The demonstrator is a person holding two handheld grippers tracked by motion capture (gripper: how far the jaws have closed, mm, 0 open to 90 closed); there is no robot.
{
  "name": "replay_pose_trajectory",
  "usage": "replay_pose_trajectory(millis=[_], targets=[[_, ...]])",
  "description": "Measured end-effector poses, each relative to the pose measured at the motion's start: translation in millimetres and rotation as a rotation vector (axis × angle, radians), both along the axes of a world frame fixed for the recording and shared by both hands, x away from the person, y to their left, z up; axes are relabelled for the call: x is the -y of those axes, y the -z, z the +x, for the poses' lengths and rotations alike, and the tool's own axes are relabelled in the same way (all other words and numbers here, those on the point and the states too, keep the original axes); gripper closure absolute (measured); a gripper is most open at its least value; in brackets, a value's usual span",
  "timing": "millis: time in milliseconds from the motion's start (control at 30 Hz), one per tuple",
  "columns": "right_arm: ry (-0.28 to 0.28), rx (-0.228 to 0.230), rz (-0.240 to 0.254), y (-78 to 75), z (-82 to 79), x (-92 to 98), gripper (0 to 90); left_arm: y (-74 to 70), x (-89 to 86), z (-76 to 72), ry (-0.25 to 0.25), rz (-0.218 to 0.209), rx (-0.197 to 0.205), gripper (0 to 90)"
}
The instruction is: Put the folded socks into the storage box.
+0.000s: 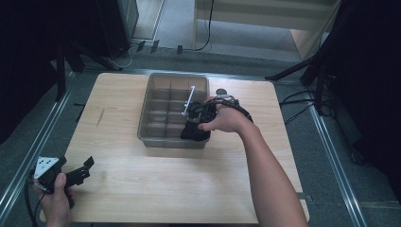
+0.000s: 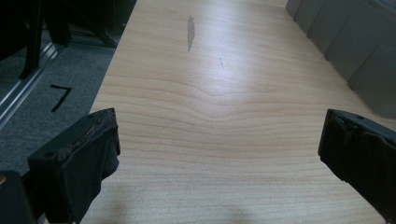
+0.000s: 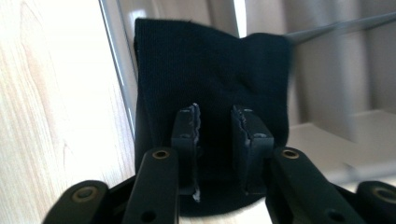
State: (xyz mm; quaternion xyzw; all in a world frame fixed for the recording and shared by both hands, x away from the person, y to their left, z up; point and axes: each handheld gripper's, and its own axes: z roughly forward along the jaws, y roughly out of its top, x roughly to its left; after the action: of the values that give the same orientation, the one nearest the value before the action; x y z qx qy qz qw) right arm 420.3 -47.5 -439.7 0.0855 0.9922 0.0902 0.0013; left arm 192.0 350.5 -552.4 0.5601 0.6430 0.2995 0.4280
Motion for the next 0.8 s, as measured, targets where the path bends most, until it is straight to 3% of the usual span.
replay_pose_trajectory(millis=[167,267,467,533,567,667,800], targets=[[0.031,-0.023,-0.029,19.4,2.0,-6.7,76.6,0.0,0.0,0.1,0.002,-0.001,-0.001,0.0],[0.04,-0.028,-0.021,24.6,4.3,-7.3,76.6,0.0,0.2,0.4,0.002,-0.002,-0.002,0.0],[0.036,-0.017,-0.019,15.9,3.7,-5.3,71.5,0.0,0.2,0.3,0.007,0.0,-0.002,0.0],[0.039,-0.005,0.029,0.1,5.2,-3.5,70.8,0.0,0.4,0.5,0.006,0.0,-0.002,0.0],[0.039,-0.005,0.029,0.1,5.2,-3.5,70.8,0.0,0.5,0.5,0.007,0.001,-0.003,0.0],[0.039,0.02,0.092,-16.6,4.6,-6.2,70.8,0.0,0.8,0.6,0.005,0.001,-0.004,0.0],[0.019,0.046,0.167,-25.9,-1.8,-18.6,64.8,-0.1,1.1,0.6,0.005,0.003,-0.005,0.0]])
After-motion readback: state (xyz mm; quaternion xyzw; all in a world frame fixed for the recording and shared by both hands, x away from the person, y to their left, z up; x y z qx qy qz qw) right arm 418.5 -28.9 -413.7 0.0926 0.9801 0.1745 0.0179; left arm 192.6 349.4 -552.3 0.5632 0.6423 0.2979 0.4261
